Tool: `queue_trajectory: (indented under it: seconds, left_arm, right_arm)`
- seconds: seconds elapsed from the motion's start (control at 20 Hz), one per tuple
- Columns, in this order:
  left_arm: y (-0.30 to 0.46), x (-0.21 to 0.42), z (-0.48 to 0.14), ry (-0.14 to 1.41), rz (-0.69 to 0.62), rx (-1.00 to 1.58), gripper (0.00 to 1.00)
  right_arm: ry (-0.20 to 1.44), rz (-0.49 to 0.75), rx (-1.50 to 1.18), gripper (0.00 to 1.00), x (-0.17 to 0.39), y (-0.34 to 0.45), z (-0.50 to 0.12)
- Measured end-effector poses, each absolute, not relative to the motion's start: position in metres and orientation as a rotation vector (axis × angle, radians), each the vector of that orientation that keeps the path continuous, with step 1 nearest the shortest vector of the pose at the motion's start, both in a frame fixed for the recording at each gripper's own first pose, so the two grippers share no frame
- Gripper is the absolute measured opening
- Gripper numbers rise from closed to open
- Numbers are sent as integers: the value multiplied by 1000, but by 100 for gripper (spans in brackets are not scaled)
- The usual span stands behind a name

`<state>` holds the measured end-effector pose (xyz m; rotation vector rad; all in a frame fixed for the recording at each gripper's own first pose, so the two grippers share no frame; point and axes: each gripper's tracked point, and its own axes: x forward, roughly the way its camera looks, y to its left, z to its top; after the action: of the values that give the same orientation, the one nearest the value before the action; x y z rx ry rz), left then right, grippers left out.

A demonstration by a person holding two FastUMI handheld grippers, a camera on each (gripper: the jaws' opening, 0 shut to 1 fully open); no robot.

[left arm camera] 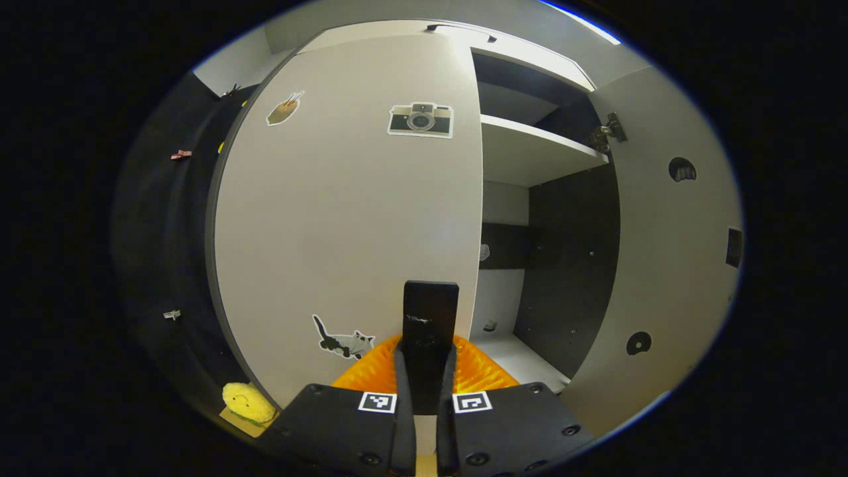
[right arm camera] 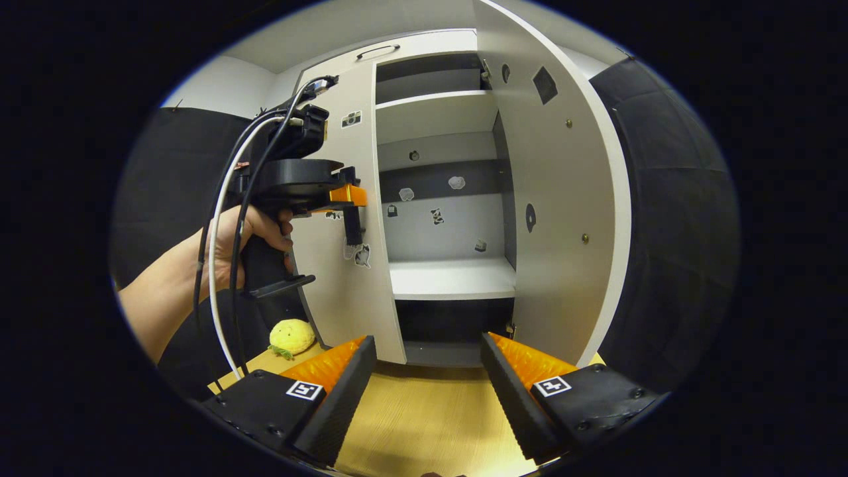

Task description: Open the right door of the double-door shoe cabinet with the right hand, and open the left door with the left hand.

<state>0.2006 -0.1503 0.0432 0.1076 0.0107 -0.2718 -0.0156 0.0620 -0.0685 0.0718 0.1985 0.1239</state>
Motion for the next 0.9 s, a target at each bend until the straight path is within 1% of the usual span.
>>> queue_trajectory:
  seconds: [0.2,0.35,0.45,0.65,0.9]
  left_arm:
    - [-139,176,43,17,-309,97,17]
    - [-128,157,43,15,-333,84,17]
    - [-127,160,43,20,-349,76,17]
    - [-113,142,44,16,-379,57,17]
    - [-88,129,50,18,-386,27,16]
  right_arm:
    - [193,113,58,99,-25,72,-65]
    - [227,105,81,99,-28,79,-74]
    - [239,83,76,99,-31,80,-77]
    - [226,26,59,99,-36,83,-75]
    - [209,-21,56,100,-43,96,-71]
